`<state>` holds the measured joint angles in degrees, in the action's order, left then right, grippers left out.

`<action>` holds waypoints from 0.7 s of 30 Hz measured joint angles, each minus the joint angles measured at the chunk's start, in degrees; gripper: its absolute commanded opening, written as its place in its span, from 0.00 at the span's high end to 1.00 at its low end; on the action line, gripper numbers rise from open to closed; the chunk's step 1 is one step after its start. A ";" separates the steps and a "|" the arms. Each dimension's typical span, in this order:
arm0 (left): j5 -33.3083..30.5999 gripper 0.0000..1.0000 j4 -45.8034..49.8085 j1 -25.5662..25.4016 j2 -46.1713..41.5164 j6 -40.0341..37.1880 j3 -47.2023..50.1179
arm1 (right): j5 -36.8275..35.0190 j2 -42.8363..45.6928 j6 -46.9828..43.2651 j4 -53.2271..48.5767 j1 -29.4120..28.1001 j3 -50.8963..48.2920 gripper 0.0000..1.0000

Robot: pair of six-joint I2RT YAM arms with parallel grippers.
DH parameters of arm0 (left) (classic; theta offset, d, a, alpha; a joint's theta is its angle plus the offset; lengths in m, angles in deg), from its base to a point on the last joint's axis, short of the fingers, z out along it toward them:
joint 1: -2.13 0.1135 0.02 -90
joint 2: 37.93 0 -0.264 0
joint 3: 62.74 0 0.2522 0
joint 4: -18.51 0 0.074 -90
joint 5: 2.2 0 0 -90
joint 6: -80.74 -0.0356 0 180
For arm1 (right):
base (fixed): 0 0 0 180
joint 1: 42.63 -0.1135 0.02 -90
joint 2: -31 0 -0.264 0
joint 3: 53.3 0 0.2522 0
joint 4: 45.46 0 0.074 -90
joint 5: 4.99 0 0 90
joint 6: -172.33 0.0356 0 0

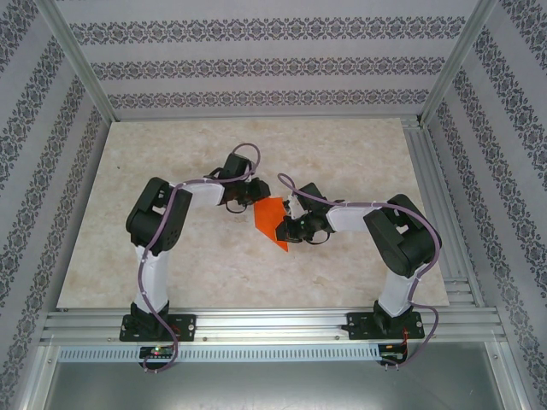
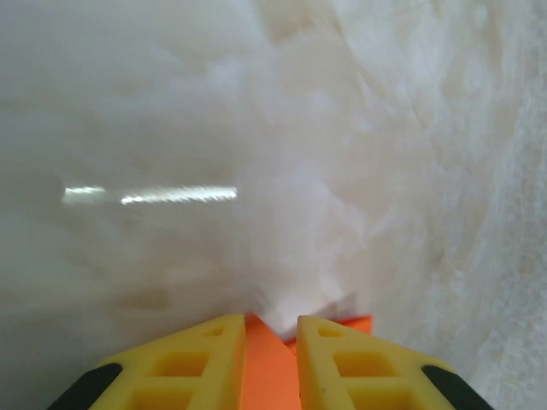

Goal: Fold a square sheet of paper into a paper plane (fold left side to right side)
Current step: Fourth fold the wing at the center of the table.

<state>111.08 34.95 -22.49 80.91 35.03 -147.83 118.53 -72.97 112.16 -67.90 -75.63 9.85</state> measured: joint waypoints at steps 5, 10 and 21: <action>-3.37 0.71 1.05 5.25 0.00 -2.71 -1.51 | 0.04 0.09 0.00 -0.46 0.00 0.00 0.90; -5.66 0.71 1.99 8.13 -1.55 -4.35 -2.40 | 0.07 0.22 0.00 -0.76 0.00 0.00 0.90; 0.46 0.72 -4.66 0.00 -13.81 -0.59 8.81 | 0.04 0.26 0.00 -0.96 0.00 0.00 0.90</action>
<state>111.54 30.30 -22.49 67.10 34.44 -139.02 118.57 -72.70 112.16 -68.87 -75.63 9.85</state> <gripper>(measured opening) 0.284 0.100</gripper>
